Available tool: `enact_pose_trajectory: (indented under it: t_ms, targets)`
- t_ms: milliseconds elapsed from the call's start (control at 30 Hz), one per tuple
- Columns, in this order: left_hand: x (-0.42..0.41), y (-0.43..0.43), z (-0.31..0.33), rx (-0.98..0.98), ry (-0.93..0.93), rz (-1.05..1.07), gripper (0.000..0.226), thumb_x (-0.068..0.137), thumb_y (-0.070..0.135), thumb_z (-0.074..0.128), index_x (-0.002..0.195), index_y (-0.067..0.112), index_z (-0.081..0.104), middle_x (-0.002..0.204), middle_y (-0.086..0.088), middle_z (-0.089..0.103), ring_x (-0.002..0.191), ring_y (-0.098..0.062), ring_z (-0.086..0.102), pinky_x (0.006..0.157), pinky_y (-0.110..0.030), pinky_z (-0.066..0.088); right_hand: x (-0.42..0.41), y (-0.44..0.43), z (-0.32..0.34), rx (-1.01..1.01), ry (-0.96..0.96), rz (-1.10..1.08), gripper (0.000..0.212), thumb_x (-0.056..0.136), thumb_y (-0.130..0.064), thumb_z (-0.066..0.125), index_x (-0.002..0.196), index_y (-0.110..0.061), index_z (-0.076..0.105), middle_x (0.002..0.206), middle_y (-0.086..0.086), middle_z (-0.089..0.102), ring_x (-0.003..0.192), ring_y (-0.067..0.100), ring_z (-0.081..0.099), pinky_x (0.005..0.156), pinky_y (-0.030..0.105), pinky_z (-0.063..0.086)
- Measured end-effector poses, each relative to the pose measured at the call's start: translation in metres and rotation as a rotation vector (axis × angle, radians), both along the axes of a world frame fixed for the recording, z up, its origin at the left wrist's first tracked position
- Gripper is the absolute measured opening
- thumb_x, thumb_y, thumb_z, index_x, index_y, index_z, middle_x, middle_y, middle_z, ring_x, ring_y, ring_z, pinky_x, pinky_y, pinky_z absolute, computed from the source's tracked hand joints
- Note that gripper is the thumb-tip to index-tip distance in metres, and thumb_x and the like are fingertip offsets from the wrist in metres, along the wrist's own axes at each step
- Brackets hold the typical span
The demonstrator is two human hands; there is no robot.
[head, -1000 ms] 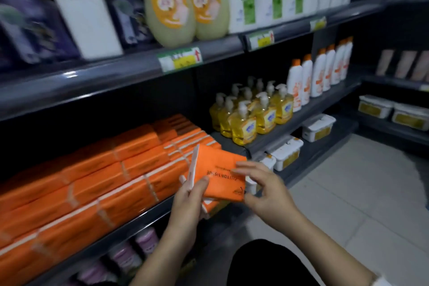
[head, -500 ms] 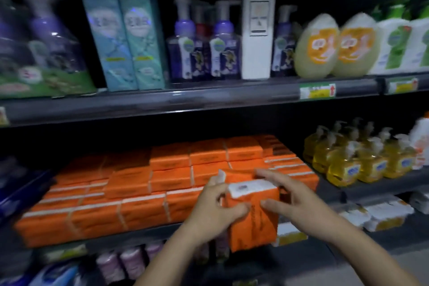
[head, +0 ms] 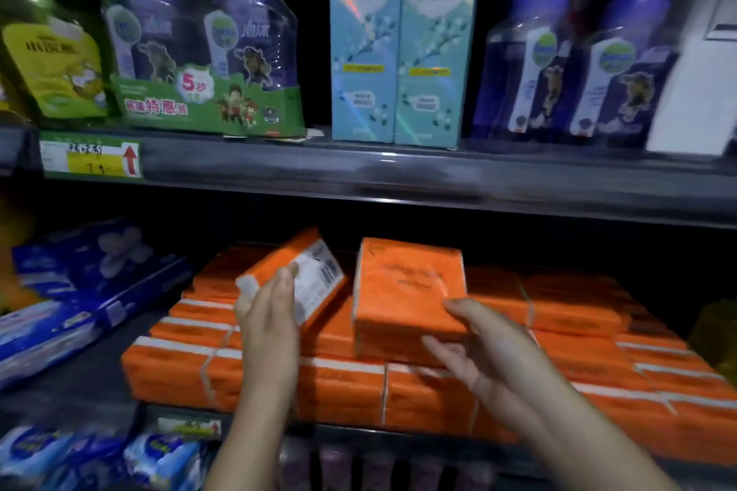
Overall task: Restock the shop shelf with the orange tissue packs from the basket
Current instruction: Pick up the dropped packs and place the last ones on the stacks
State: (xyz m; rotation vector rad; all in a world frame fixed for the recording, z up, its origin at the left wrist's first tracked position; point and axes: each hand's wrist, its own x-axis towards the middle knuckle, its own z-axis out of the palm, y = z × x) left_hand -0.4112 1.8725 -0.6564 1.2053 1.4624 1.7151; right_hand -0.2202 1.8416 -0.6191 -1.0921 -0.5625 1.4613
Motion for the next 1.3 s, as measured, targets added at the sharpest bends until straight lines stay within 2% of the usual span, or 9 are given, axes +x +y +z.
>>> enact_pose_trajectory:
  t_ms: [167, 467, 533, 667, 733, 867, 967, 1167, 1300]
  targets:
    - [-0.023, 0.028, 0.001, 0.026, 0.016, 0.004, 0.026, 0.076, 0.065, 0.051, 0.089, 0.048, 0.066, 0.145, -0.007, 0.041, 0.138, -0.020, 0.032, 0.113, -0.032, 0.023, -0.060, 0.038, -0.003, 0.031, -0.048, 0.169, 0.021, 0.088, -0.010, 0.061, 0.107, -0.007, 0.055, 0.099, 0.014, 0.064, 0.083, 0.022, 0.066, 0.066, 0.029, 0.059]
    - [-0.060, 0.064, -0.008, 0.095, -0.057, -0.014, 0.053, 0.059, 0.054, 0.074, 0.109, 0.043, 0.061, 0.119, -0.007, 0.061, 0.104, -0.026, 0.063, 0.091, -0.052, 0.050, -0.110, 0.081, -0.013, 0.055, -0.181, 0.321, 0.036, 0.091, -0.025, 0.058, 0.119, -0.004, 0.050, 0.110, 0.017, 0.064, 0.082, 0.020, 0.069, 0.066, 0.023, 0.058]
    - [-0.062, 0.071, -0.016, 0.042, -0.100, 0.049, 0.048, 0.060, 0.054, 0.072, 0.106, 0.045, 0.062, 0.118, -0.008, 0.060, 0.104, -0.028, 0.062, 0.091, -0.053, 0.050, -0.108, 0.085, -0.014, 0.132, -0.444, 0.303, 0.033, 0.091, -0.030, 0.057, 0.117, -0.009, 0.055, 0.110, 0.012, 0.064, 0.083, 0.017, 0.067, 0.066, 0.025, 0.056]
    - [-0.061, 0.080, -0.023, -0.055, -0.123, 0.131, 0.046, 0.060, 0.057, 0.066, 0.104, 0.043, 0.062, 0.121, -0.007, 0.057, 0.107, -0.027, 0.058, 0.094, -0.051, 0.048, -0.061, 0.101, -0.014, 0.417, -1.477, 0.054, 0.039, 0.089, -0.039, 0.057, 0.125, -0.025, 0.057, 0.130, 0.002, 0.054, 0.120, 0.021, 0.049, 0.096, 0.026, 0.039]
    - [-0.051, 0.080, -0.018, -0.052, -0.110, 0.146, 0.044, 0.061, 0.055, 0.063, 0.098, 0.032, 0.064, 0.122, -0.009, 0.054, 0.107, -0.026, 0.055, 0.098, -0.048, 0.045, -0.038, 0.107, -0.016, 0.393, -1.672, 0.039, 0.047, 0.089, -0.041, 0.055, 0.134, -0.029, 0.048, 0.140, 0.002, 0.043, 0.129, 0.024, 0.037, 0.104, 0.032, 0.035]
    - [-0.029, 0.084, -0.011, -0.033, 0.017, 0.158, 0.048, 0.079, 0.036, 0.068, 0.123, 0.020, 0.060, 0.123, -0.007, 0.042, 0.106, -0.012, 0.043, 0.101, -0.019, 0.032, -0.017, 0.106, -0.028, 0.156, -1.802, 0.268, 0.060, 0.088, -0.060, 0.043, 0.142, -0.038, 0.030, 0.151, -0.004, 0.027, 0.138, 0.024, 0.024, 0.111, 0.043, 0.024]
    - [-0.015, 0.086, -0.013, -0.086, 0.125, 0.136, 0.047, 0.083, 0.028, 0.067, 0.129, 0.023, 0.056, 0.118, -0.007, 0.032, 0.115, -0.025, 0.039, 0.090, -0.008, 0.021, -0.015, 0.103, -0.034, 0.148, -1.874, 0.344, 0.065, 0.085, -0.067, 0.039, 0.143, -0.040, 0.026, 0.153, -0.009, 0.024, 0.140, 0.021, 0.022, 0.114, 0.046, 0.017]
    - [-0.004, 0.081, -0.013, -0.094, 0.458, 0.213, 0.060, 0.080, 0.060, 0.049, 0.131, 0.028, 0.052, 0.138, -0.019, 0.024, 0.128, -0.036, 0.025, 0.101, -0.034, 0.031, -0.013, 0.104, -0.036, 0.158, -1.868, 0.375, 0.068, 0.085, -0.066, 0.042, 0.144, -0.040, 0.022, 0.154, -0.010, 0.020, 0.142, 0.021, 0.017, 0.115, 0.048, 0.012]
    - [-0.013, 0.081, -0.018, -0.107, 0.583, 0.322, 0.063, 0.087, 0.053, 0.031, 0.124, 0.007, 0.054, 0.134, -0.034, 0.025, 0.119, -0.049, 0.029, 0.094, -0.052, 0.036, -0.012, 0.105, -0.038, 0.171, -1.874, 0.373, 0.068, 0.085, -0.066, 0.043, 0.144, -0.041, 0.021, 0.154, -0.011, 0.019, 0.142, 0.020, 0.016, 0.114, 0.049, 0.010]
